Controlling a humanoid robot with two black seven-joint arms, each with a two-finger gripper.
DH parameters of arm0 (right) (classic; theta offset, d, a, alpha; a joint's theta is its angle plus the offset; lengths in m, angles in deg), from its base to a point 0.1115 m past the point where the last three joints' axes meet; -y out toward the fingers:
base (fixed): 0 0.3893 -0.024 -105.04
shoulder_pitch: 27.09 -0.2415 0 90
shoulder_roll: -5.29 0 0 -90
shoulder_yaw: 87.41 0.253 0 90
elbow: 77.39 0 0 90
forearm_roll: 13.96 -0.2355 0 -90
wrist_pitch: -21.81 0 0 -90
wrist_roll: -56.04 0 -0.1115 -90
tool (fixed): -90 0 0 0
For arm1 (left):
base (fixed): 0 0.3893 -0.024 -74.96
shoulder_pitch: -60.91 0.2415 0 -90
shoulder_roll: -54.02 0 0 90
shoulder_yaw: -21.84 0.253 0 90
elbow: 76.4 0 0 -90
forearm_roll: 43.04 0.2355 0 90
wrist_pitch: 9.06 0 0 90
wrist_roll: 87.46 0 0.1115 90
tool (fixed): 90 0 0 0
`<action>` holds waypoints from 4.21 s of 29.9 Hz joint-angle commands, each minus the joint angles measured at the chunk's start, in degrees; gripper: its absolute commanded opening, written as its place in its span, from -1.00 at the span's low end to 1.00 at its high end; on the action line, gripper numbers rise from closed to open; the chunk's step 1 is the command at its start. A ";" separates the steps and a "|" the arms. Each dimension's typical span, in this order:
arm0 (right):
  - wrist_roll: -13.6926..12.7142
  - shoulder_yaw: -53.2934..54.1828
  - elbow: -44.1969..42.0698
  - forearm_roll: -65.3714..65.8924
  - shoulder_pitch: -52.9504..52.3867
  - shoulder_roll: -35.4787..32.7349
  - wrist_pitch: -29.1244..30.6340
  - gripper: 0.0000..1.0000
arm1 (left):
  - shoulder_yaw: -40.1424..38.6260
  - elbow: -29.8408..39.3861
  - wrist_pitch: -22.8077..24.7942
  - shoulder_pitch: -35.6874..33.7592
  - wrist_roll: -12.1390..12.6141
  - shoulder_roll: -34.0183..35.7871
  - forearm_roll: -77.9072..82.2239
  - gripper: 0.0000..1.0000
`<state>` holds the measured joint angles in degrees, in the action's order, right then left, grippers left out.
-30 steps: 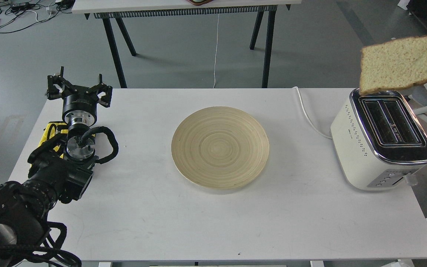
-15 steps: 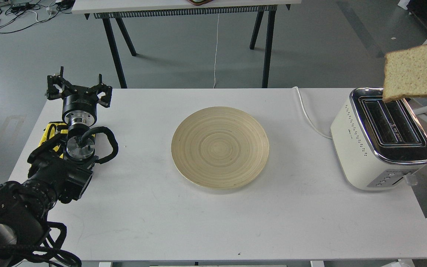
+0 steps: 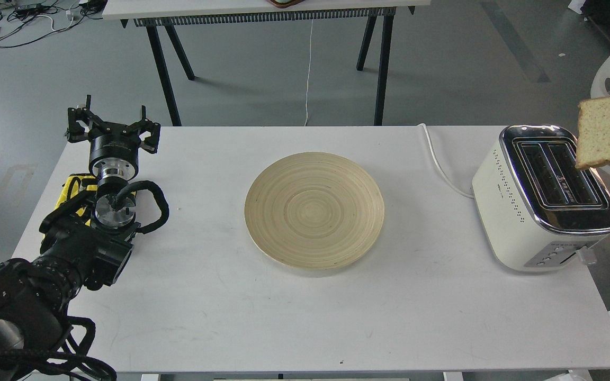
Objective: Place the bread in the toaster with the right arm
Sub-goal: 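Lower the bread slice into the toaster slot with the right gripper, then open the right gripper to release the bread and lift away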
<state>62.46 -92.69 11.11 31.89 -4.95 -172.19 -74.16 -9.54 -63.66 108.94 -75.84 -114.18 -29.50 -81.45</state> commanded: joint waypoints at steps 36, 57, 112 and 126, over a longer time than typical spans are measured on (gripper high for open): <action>-1.76 -1.05 -3.42 1.00 3.96 6.97 -0.01 -0.99 | 0.00 0.00 0.00 0.00 0.00 -0.06 0.00 1.00; -4.04 -1.05 -8.86 1.79 5.28 14.44 -0.01 -0.99 | 0.00 0.00 0.00 0.00 0.00 -0.06 0.00 1.00; -4.92 5.45 -11.68 -0.57 6.43 24.72 0.26 0.77 | 0.00 0.00 0.00 0.00 0.00 -0.06 0.00 1.00; -2.03 18.01 -23.27 -27.98 8.27 48.96 2.62 0.85 | 0.00 0.00 0.00 0.00 0.00 -0.06 0.00 1.00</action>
<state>59.28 -77.57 -8.15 8.03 2.39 -128.54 -73.10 -9.53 -63.66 108.94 -75.85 -114.16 -29.52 -81.45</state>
